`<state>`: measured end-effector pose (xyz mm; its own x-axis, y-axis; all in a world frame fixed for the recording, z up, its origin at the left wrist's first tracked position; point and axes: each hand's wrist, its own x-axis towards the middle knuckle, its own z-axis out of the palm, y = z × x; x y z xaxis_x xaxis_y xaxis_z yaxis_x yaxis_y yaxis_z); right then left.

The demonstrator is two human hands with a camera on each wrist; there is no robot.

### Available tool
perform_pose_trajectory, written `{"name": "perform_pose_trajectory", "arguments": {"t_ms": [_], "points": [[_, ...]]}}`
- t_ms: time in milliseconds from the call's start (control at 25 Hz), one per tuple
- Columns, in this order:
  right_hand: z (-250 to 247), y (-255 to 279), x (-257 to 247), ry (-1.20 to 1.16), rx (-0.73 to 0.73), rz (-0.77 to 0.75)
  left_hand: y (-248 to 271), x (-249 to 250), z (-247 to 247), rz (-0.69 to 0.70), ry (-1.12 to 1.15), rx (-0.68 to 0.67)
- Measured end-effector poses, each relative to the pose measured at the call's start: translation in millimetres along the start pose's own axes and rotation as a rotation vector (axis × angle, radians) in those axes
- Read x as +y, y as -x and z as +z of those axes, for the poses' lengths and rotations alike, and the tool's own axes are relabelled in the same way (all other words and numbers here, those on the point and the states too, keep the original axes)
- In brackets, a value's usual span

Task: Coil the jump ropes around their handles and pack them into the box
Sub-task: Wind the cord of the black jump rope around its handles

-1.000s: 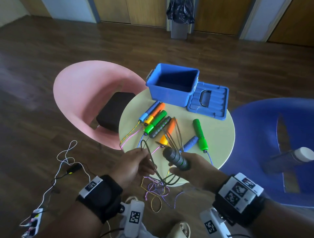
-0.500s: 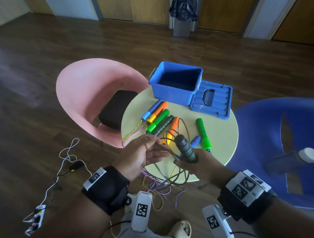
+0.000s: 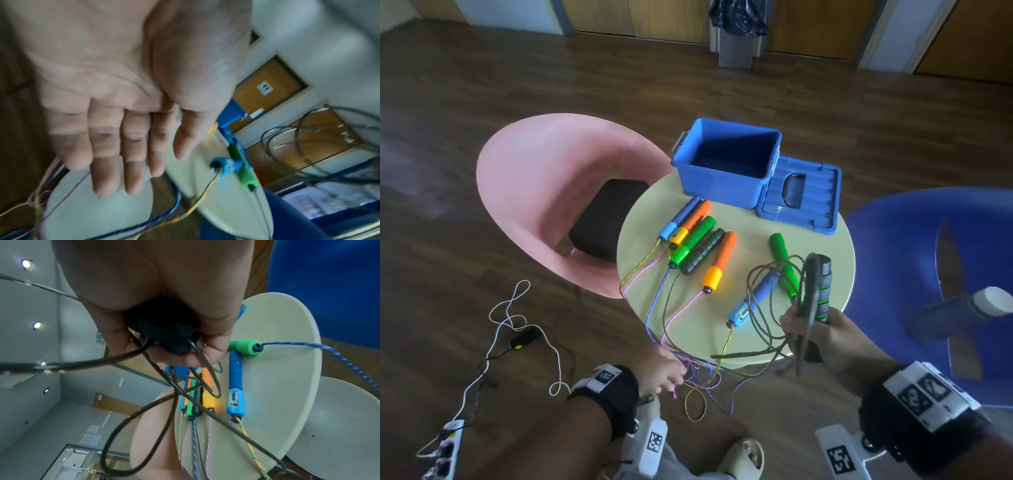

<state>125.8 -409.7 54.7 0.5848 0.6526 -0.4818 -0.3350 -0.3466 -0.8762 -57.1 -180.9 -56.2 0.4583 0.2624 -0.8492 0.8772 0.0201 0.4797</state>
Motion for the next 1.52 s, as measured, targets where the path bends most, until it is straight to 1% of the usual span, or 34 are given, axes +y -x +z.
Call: {"name": "perform_pose_trajectory", "arguments": {"t_ms": [40,120,240,360,440,480,560,640,720,760,920,1040,1160,1200,1240,1280,1360,1400,1480,1520], "points": [[-1.5,0.0,2.7,-0.031,0.003,0.010,-8.8,-5.8,6.4,-0.037,0.011,-0.018],[-4.1,-0.4,7.4,-0.100,-0.005,0.023,-23.5,-9.6,21.4,-0.103,0.106,-0.068],[-2.5,1.0,9.0,-0.153,-0.056,0.023,-36.7,-8.6,40.6,-0.184,0.231,-0.135],[0.5,-0.4,10.7,-0.162,-0.074,0.032,-40.8,-10.0,55.0,-0.209,0.254,-0.219],[2.2,-3.2,10.9,-0.191,-0.065,0.033,-44.0,-13.2,59.8,-0.183,0.232,-0.208],[3.7,-4.6,10.2,-0.231,-0.053,0.035,-43.3,-14.1,60.8,-0.159,0.229,-0.178],[6.4,-6.6,8.0,-0.314,-0.028,0.040,-45.7,-17.1,63.1,-0.074,0.235,-0.110],[7.6,-8.1,5.6,-0.347,-0.004,0.034,-46.7,-20.2,65.1,0.012,0.228,-0.071],[8.2,-9.9,4.5,-0.347,0.018,0.022,-46.6,-20.8,66.6,0.036,0.248,-0.039],[8.7,-11.8,4.4,-0.350,0.031,0.013,-47.8,-21.7,66.7,0.054,0.246,-0.041],[12.5,-17.3,2.6,-0.418,0.089,-0.011,-61.7,-28.8,77.1,0.083,0.201,-0.123],[15.6,-18.9,-1.6,-0.460,0.093,-0.005,-62.5,-24.6,85.6,0.111,0.136,-0.100],[19.1,-19.8,-4.0,-0.471,0.100,0.014,-66.0,-23.5,90.2,0.118,0.104,-0.147],[20.6,-20.4,-4.5,-0.477,0.101,0.020,-76.9,-29.0,93.0,0.113,0.094,-0.137],[21.8,-21.1,-5.1,-0.491,0.101,0.024,-72.1,-24.6,93.6,0.103,0.041,-0.114],[22.3,-21.8,-5.9,-0.509,0.100,0.026,-73.8,-24.2,94.4,0.091,0.033,-0.114],[21.9,-23.6,-7.3,-0.525,0.108,0.028,-72.7,-18.1,93.2,0.111,-0.022,-0.120],[20.5,-24.1,-7.9,-0.517,0.113,0.024,-60.4,-6.8,90.8,0.119,-0.051,-0.109],[17.2,-25.0,-8.1,-0.493,0.127,0.015,-50.8,2.6,88.8,0.161,-0.052,-0.067],[15.3,-25.1,-7.2,-0.488,0.139,0.010,-49.1,3.6,87.5,0.181,-0.066,-0.074]]}}
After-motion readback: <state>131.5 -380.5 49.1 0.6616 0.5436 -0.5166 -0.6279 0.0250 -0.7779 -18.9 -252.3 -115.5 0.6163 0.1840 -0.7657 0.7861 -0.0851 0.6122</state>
